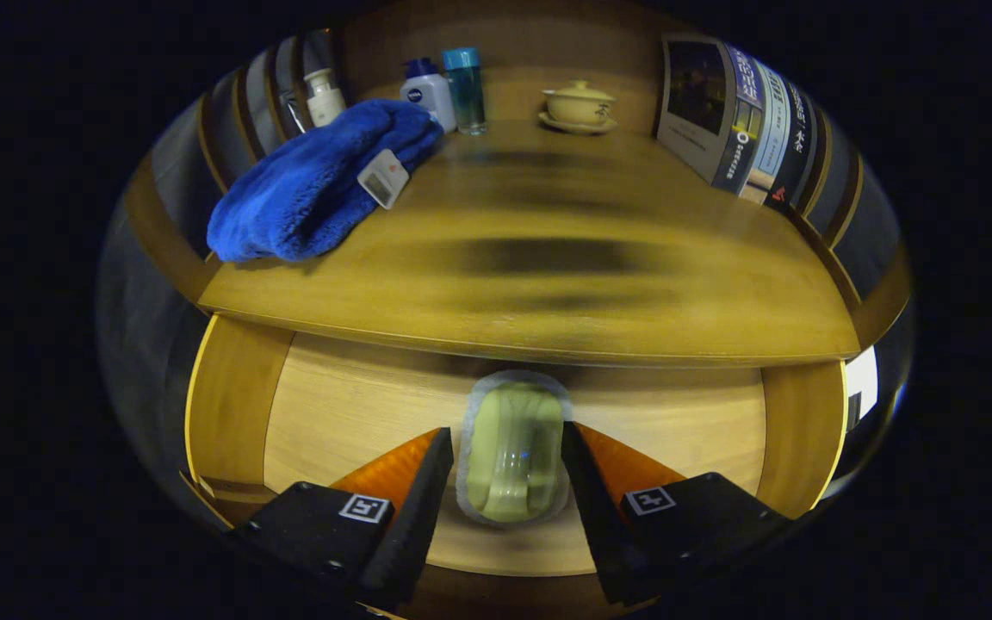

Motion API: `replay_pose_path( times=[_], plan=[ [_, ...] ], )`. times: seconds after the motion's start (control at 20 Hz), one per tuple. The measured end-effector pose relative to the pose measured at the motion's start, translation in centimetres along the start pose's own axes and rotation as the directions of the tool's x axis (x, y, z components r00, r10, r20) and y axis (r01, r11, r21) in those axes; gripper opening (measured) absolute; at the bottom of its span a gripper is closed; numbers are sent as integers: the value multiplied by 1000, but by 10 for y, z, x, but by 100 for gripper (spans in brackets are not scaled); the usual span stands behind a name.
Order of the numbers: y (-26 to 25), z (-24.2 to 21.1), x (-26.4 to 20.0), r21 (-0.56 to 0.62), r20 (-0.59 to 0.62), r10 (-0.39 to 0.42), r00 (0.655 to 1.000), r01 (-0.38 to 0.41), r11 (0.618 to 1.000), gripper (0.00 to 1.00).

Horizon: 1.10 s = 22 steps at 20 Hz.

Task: Pull open the drawer, take out the items inside it, and place them on the countertop above the cabinet.

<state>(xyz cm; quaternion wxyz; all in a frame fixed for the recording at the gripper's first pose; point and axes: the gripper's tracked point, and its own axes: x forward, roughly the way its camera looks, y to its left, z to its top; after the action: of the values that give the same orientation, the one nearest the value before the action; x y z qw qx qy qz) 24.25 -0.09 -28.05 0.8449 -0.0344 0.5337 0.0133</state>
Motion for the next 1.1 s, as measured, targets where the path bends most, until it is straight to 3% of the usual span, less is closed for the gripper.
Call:
replay_pose_path(
  times=[0.1, 0.3, 0.4, 0.5, 0.7, 1.1],
  plan=[
    [-1, -5, 4, 4, -34, -2, 999, 2, 1000, 79],
    [2, -9, 10, 17, -74, 17, 997, -15, 1000, 46],
    [-1, -9, 8, 9, -80, 19, 997, -19, 1000, 40],
    [-3, -9, 3, 17, -85, 26, 996, -24, 1000, 27],
    [-3, -13, -2, 18, -71, 36, 997, -34, 999, 22],
    [23, -15, -86, -14, 13, 155, 988, -155, 988, 22]
  ],
)
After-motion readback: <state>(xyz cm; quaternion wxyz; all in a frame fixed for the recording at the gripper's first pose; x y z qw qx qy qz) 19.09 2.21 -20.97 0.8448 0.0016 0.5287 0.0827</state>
